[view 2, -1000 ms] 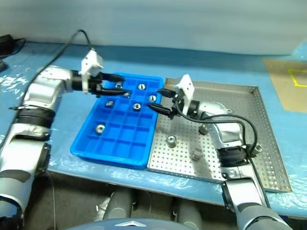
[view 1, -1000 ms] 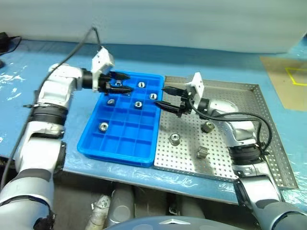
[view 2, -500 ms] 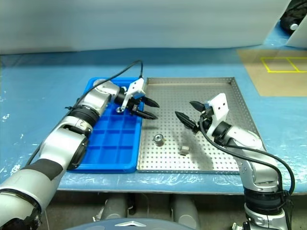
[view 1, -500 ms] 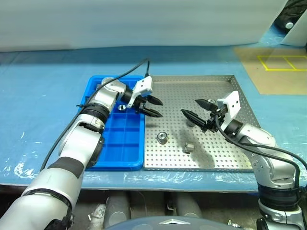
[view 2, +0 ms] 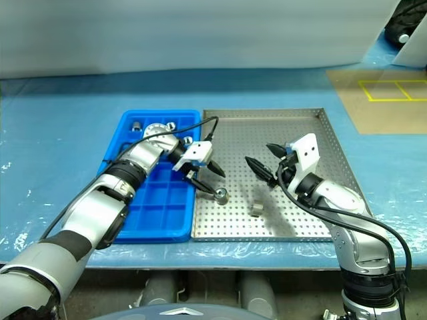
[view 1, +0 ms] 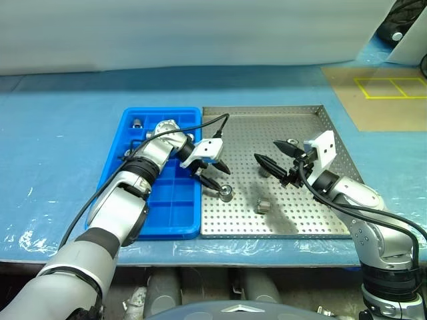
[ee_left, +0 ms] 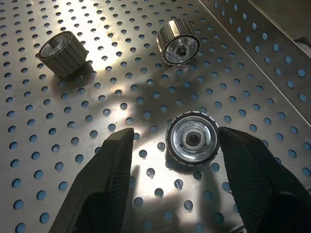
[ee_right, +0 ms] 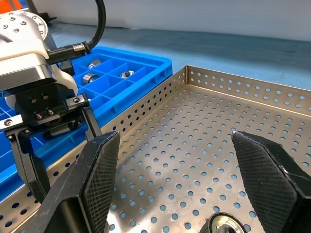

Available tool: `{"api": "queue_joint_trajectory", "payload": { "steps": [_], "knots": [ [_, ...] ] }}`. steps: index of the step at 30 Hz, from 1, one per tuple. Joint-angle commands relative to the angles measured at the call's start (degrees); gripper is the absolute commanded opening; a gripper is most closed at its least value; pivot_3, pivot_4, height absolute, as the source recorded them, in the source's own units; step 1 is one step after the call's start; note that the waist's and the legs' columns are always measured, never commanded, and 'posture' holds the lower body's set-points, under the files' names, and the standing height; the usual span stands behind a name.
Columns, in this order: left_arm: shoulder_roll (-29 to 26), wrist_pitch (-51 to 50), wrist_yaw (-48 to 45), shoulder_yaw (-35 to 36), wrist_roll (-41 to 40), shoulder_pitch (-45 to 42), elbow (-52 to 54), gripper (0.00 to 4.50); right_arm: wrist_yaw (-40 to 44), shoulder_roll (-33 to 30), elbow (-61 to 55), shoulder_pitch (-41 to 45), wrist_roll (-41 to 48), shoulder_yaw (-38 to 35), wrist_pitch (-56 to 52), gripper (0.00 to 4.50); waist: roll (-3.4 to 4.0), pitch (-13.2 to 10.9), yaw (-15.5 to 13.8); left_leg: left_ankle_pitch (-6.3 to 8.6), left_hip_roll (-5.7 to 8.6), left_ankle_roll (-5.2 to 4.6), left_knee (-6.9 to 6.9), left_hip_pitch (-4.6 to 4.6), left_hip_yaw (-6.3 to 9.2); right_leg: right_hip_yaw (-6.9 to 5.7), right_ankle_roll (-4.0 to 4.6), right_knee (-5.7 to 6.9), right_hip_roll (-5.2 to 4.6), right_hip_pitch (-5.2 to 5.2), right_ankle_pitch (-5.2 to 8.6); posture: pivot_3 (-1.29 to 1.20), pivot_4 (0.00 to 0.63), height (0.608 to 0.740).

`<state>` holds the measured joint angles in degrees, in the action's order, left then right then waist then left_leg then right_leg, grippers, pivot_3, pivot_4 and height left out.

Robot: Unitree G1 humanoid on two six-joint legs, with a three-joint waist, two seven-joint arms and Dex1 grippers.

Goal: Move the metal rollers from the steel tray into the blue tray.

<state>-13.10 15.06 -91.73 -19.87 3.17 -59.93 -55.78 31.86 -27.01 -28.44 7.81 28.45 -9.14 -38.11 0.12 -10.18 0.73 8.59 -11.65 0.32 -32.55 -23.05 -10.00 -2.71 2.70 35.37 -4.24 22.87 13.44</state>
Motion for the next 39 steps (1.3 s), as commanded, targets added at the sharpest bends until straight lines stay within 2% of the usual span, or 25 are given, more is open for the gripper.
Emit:
{"api": "queue_joint_trajectory", "payload": {
  "steps": [1,4,8,15,23,26,28,35,39],
  "knots": [
    [2.2,0.9,2.0,-2.1,2.2,2.1,0.7,2.9,-0.6,-0.6,-3.0,0.0,1.3,-0.3,0.0,3.79,0.06,0.0,0.0,0.0,0.0,0.01,0.0,0.01,0.0,0.0,0.0,0.0,0.0,-0.01,0.0,-0.48,0.15,0.74],
    [3.2,1.5,3.5,-3.3,3.8,3.3,0.5,2.9,-0.9,-0.7,-3.3,-0.5,1.4,-0.3,-0.1,3.79,0.32,0.2,-0.1,0.12,0.05,0.11,0.04,0.28,0.0,0.0,0.0,-0.15,-0.05,-0.35,0.0,-0.48,0.15,0.74],
    [3.6,2.7,5.2,-4.6,5.8,4.0,0.0,2.9,-1.3,-0.8,-3.6,-1.4,1.3,-0.1,-0.1,3.79,0.36,0.2,0.1,0.22,0.13,0.02,0.27,1.11,-0.08,0.03,-0.04,-0.65,-0.11,-1.24,0.02,-0.49,0.15,0.74],
    [2.2,4.1,0.8,-6.5,6.7,3.5,0.7,2.9,-1.9,-1.0,-3.5,-1.7,1.1,0.4,0.2,3.79,0.4,0.3,1.6,0.18,0.0,0.08,0.45,1.05,-0.08,0.17,-0.06,-0.61,0.04,-0.88,0.02,-0.49,0.15,0.74],
    [0.7,5.8,1.5,-7.2,8.3,2.2,-1.8,2.9,-2.5,-0.5,-2.4,-0.9,0.5,1.4,1.0,3.79,0.4,0.3,2.8,0.19,-0.02,0.08,0.45,1.05,-0.1,0.39,-0.07,-0.59,0.08,-0.73,0.01,-0.48,0.15,0.74],
    [1.0,5.3,2.0,-6.9,8.2,1.9,-2.6,2.33,-2.6,-0.5,-2.1,-0.6,0.4,1.5,1.2,3.79,0.4,0.3,3.3,0.19,-0.01,0.08,0.45,1.06,-0.09,0.48,-0.09,-0.59,0.07,-0.71,0.01,-0.48,0.15,0.74],
    [1.2,5.5,3.7,-6.8,8.6,1.8,-2.9,1.74,-2.6,-0.6,-1.9,-0.4,0.4,1.6,1.4,3.79,0.4,0.3,3.3,0.2,-0.01,0.07,0.46,1.02,-0.12,0.54,-0.09,-0.6,0.08,-0.62,0.01,-0.47,0.15,0.74],
    [1.8,5.4,5.6,-5.8,7.6,1.2,-3.4,1.72,-2.2,-0.6,-0.8,0.0,-0.1,2.2,2.0,3.79,0.4,0.3,3.2,0.21,0.02,0.05,0.53,1.0,-0.15,0.58,-0.09,-0.62,0.07,-0.58,0.0,-0.46,0.15,0.74],
    [4.2,0.9,8.8,-0.1,2.4,-1.7,-2.9,1.72,-1.7,-0.7,-0.3,0.8,0.0,2.5,2.2,3.79,0.39,0.2,3.0,0.21,0.03,0.05,0.53,0.93,-0.16,0.58,-0.09,-0.61,0.07,-0.52,0.01,-0.44,0.15,0.74]
  ]
}}
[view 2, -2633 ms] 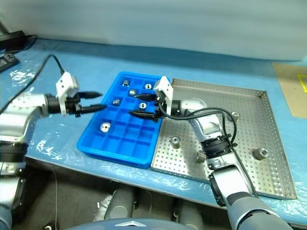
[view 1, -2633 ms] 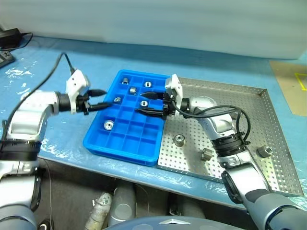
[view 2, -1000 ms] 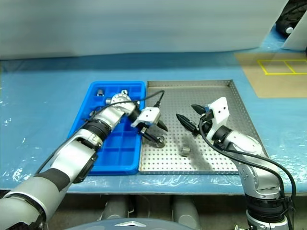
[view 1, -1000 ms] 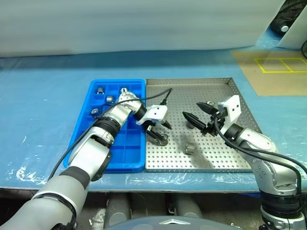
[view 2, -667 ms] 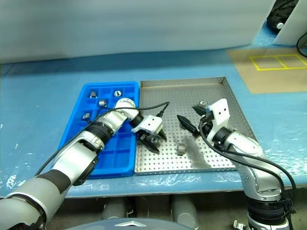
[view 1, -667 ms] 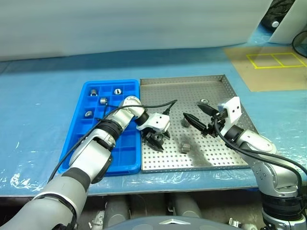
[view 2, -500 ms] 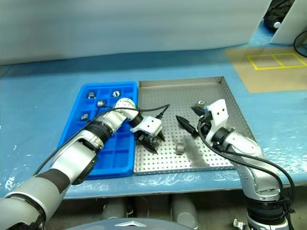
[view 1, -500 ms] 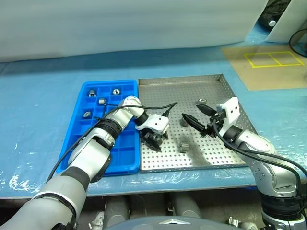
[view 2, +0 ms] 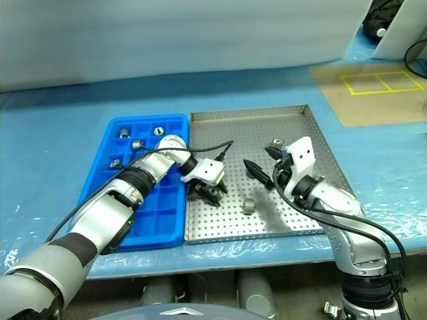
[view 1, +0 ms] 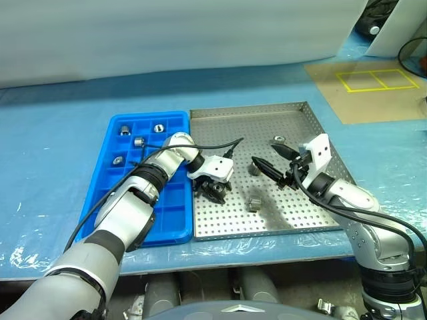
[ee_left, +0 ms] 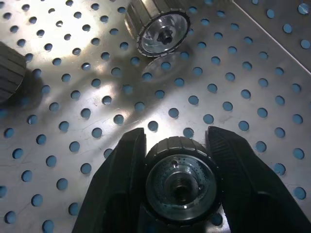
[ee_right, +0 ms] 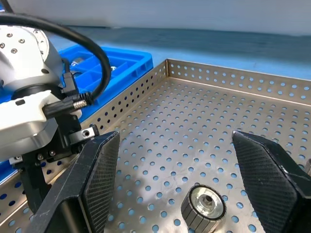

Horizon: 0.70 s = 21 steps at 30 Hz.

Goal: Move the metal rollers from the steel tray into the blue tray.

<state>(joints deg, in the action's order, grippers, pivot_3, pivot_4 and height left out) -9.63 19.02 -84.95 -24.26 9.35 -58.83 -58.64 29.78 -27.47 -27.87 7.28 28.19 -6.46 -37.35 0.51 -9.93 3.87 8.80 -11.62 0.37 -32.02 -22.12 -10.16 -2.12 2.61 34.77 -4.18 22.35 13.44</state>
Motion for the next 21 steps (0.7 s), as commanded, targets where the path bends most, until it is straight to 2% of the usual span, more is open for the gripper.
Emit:
{"api": "queue_joint_trajectory", "payload": {
  "steps": [1,8,14,21],
  "knots": [
    [1.1,-4.2,2.7,5.8,-4.9,-3.8,0.0,1.72,0.5,-0.3,-0.6,1.7,0.2,-0.1,1.5,3.79,-0.02,0.0,-0.3,0.0,0.01,0.0,0.0,-0.1,0.0,0.0,0.0,0.0,0.0,0.07,0.0,-0.43,0.15,0.74],
    [0.3,-11.5,3.0,12.5,-9.8,-9.8,-0.4,1.72,3.0,-0.6,3.1,5.5,-0.3,1.6,2.7,3.79,-0.03,0.0,-1.6,-0.03,0.07,-0.35,-0.11,-0.88,0.01,0.01,0.01,0.01,-0.04,0.74,-0.05,-0.36,0.15,0.74],
    [-5.3,-13.6,6.2,16.5,-10.3,-14.2,-3.6,1.72,7.2,-1.4,11.1,12.4,-1.7,2.9,5.9,3.79,-0.07,-0.1,-2.3,-0.04,0.06,-0.34,-0.11,-0.91,0.02,-0.02,0.0,0.05,-0.04,0.78,-0.05,-0.27,0.15,0.74],
    [-15.4,-19.3,4.2,20.0,-11.8,-11.8,-0.1,1.72,12.8,2.0,21.3,21.8,-3.1,7.6,10.0,3.79,-0.07,-0.1,-4.3,-0.07,-0.02,-0.28,-0.08,-0.95,0.03,-0.09,0.01,0.12,-0.04,0.84,-0.05,-0.12,0.15,0.74]
  ]
}}
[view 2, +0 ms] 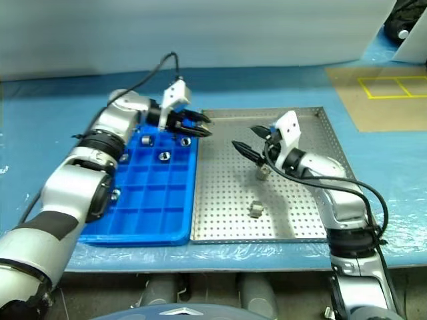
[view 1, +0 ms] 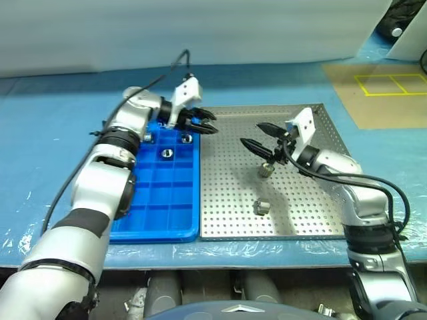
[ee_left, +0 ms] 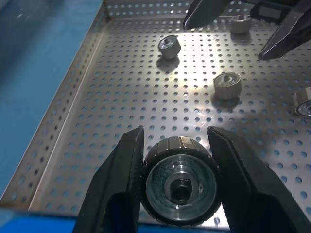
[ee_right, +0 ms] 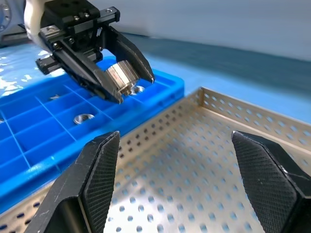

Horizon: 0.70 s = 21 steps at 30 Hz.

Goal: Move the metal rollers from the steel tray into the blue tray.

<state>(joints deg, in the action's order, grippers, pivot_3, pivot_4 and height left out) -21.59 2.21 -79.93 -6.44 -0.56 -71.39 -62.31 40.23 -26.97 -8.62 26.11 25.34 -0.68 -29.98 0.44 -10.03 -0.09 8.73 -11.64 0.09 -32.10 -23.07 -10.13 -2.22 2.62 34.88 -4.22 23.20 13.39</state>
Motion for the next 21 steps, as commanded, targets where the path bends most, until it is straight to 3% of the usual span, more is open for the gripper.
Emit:
{"api": "queue_joint_trajectory", "payload": {
  "steps": [1,12,21],
  "knots": [
    [-4.7,-3.4,-1.0,2.6,-2.2,1.7,4.7,1.72,3.0,2.1,3.2,3.9,-0.5,2.4,3.1,3.79,0.0,0.0,-0.8,0.0,0.0,0.0,0.0,0.0,0.0,0.0,0.0,0.01,0.0,0.02,0.0,-0.11,0.15,0.74],
    [-15.9,-19.8,0.8,6.6,-7.5,19.3,28.0,1.72,11.1,6.7,10.4,10.4,-0.7,6.8,5.0,3.79,-0.06,0.0,-5.2,-0.02,-0.08,0.09,-0.02,-0.22,0.0,-0.27,0.04,0.29,-0.1,0.21,0.01,0.06,0.15,0.74],
    [-18.1,-27.1,4.6,6.5,-10.5,30.0,40.6,1.72,15.7,7.7,11.8,11.9,-0.4,8.5,3.6,3.79,-0.09,-0.1,-6.4,-0.18,-0.12,0.7,-0.03,-0.19,0.08,-0.41,0.06,0.53,-0.13,0.21,0.04,0.1,0.15,0.74]
  ]
}}
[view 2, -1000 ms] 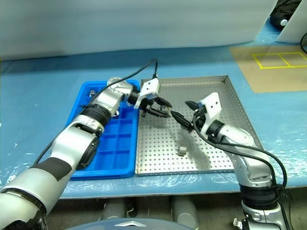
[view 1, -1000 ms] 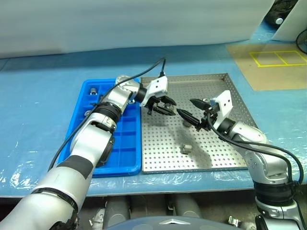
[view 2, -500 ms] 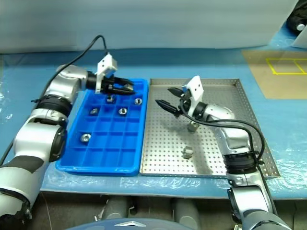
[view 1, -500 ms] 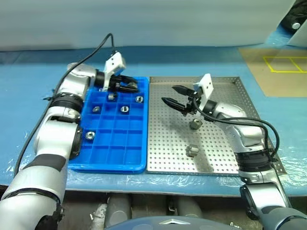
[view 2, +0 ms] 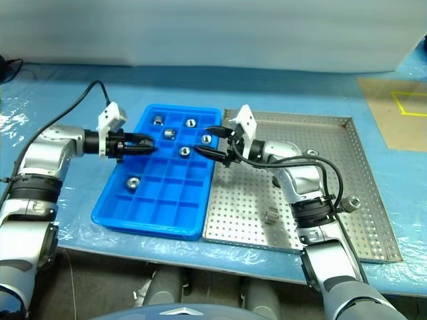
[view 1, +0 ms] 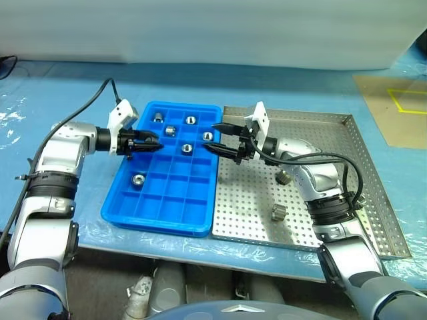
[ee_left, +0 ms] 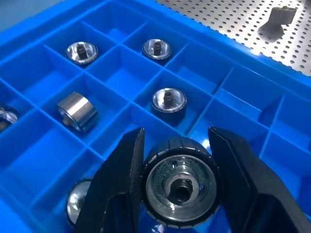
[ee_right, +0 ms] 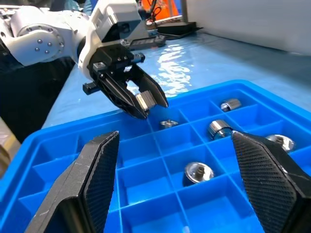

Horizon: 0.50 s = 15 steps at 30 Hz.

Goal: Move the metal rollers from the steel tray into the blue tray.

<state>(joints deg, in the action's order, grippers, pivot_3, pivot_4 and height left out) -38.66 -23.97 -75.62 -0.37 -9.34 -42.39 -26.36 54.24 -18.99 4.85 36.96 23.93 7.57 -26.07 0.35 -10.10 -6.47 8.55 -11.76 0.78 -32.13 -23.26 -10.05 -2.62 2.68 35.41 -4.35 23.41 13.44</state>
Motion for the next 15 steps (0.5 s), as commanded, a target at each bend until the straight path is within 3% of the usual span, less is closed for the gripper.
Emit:
{"api": "queue_joint_trajectory", "payload": {
  "steps": [1,15],
  "knots": [
    [-1.1,-1.2,0.3,0.1,-1.8,1.7,5.3,1.72,2.0,-0.3,-1.9,0.9,1.0,0.2,-0.6,3.79,0.0,0.0,-0.1,-0.06,0.0,0.09,0.0,0.02,0.01,0.0,0.0,0.02,0.0,0.0,0.0,0.1,0.15,0.74],
    [-1.8,2.8,-0.2,-4.4,0.4,2.0,0.0,1.72,0.3,-1.3,-3.3,-1.3,-0.7,-0.4,-0.4,3.79,0.0,0.0,-0.4,-0.12,0.0,0.19,0.04,0.04,0.02,0.02,0.0,0.05,0.05,0.03,0.01,0.05,0.15,0.74]
  ]
}}
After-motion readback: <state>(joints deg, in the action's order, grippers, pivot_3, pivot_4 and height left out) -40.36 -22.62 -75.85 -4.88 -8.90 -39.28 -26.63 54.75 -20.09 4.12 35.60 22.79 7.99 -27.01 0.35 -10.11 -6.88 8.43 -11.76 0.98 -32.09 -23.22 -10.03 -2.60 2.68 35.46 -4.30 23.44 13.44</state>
